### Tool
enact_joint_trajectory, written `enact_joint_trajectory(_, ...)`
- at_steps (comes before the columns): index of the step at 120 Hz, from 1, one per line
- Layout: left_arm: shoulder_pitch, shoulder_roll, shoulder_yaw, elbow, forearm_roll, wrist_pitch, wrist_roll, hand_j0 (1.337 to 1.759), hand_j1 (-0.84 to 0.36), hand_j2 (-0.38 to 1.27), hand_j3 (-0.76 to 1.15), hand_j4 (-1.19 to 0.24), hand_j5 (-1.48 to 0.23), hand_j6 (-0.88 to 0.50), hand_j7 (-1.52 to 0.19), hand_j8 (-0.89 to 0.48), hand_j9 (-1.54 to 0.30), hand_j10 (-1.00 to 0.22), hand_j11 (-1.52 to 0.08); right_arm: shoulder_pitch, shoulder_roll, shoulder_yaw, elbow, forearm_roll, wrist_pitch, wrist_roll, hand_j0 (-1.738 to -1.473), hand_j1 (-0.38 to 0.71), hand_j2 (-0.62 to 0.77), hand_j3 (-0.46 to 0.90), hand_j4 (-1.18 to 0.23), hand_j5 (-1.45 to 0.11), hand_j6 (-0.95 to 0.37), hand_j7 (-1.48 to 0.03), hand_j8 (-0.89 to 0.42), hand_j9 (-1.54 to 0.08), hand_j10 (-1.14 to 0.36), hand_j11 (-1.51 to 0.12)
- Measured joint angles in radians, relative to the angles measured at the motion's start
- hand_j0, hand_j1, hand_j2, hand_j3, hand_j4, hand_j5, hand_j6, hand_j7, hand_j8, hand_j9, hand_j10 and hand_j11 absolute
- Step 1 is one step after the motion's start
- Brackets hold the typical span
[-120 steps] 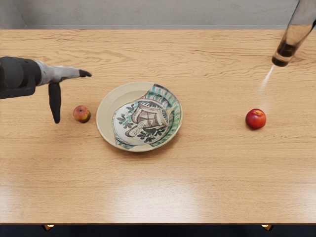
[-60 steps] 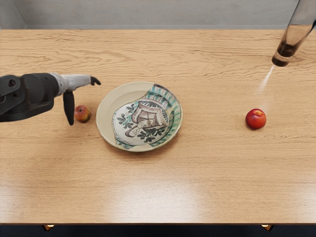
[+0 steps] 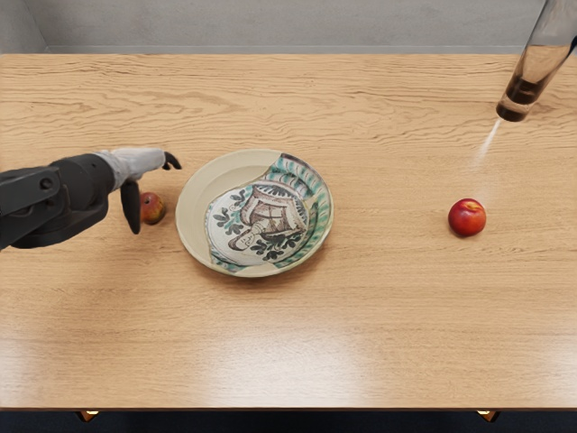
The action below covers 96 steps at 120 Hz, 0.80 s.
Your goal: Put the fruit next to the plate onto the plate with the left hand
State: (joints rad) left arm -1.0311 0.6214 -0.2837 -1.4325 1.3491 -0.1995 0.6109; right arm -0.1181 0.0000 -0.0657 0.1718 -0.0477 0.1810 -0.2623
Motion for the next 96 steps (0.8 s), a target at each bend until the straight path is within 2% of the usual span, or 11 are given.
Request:
enact_joint_trajectory(15, 0.021, -0.01, 0.0, 0.022, 0.014, 0.005, 0.0, 1.658, 0.08, 0.05, 0.0, -0.23, -0.29, -0.23, -0.29, -0.23, -0.29, -0.23, -0.29, 0.0, 0.0, 0.0, 0.0, 0.0, 0.0, 0.0, -1.658, -0.35, 0.0, 0.0, 0.0, 0.0, 0.0, 0.0, 0.0, 0.0, 0.0, 0.0)
enact_joint_trajectory(29, 0.02, -0.019, 0.0, 0.048, 0.026, 0.015, 0.0, 1.658, 0.07, 0.05, 0.0, -0.24, -0.3, -0.24, -0.3, -0.24, -0.3, -0.24, -0.3, 0.0, 0.0, 0.0, 0.0, 0.0, 0.0, 0.0, -1.658, -0.35, 0.0, 0.0, 0.0, 0.0, 0.0, 0.0, 0.0, 0.0, 0.0, 0.0)
enact_joint_trajectory(40, 0.019, -0.07, -0.001, 0.085, 0.032, 0.018, 0.0, 1.658, 0.07, 0.05, 0.0, -0.24, -0.31, -0.24, -0.31, -0.24, -0.31, -0.24, -0.31, 0.0, 0.0, 0.0, 0.0, 0.0, 0.0, 0.0, -1.658, -0.35, 0.0, 0.0, 0.0, 0.0, 0.0, 0.0, 0.0, 0.0, 0.0, 0.0)
enact_joint_trajectory(58, 0.022, -0.071, 0.001, 0.121, 0.04, 0.03, 0.0, 1.658, 0.05, 0.05, 0.0, -0.26, -0.33, -0.26, -0.33, -0.26, -0.33, -0.26, -0.33, 0.0, 0.0, 0.001, 0.0, 0.0, 0.0, 0.0, -1.658, -0.35, 0.0, 0.0, 0.0, 0.0, 0.0, 0.0, 0.0, 0.0, 0.0, 0.0)
enact_joint_trajectory(77, 0.023, -0.072, 0.041, 0.131, 0.062, 0.082, 0.0, 1.658, 0.03, 0.06, 0.0, -0.27, -0.34, -0.27, -0.34, -0.27, -0.34, -0.27, -0.34, 0.0, 0.0, 0.001, 0.0, 0.0, 0.0, 0.0, -1.658, -0.35, 0.0, 0.0, 0.0, 0.0, 0.0, 0.0, 0.0, 0.0, 0.0, 0.0)
enact_joint_trajectory(96, 0.026, -0.06, 0.054, 0.104, 0.063, 0.094, 0.0, 1.658, 0.03, 0.06, 0.0, -0.27, -0.35, -0.27, -0.35, -0.27, -0.35, -0.27, -0.35, 0.0, 0.0, 0.0, 0.0, 0.0, 0.0, 0.0, -1.658, -0.35, 0.0, 0.0, 0.0, 0.0, 0.0, 0.0, 0.0, 0.0, 0.0, 0.0)
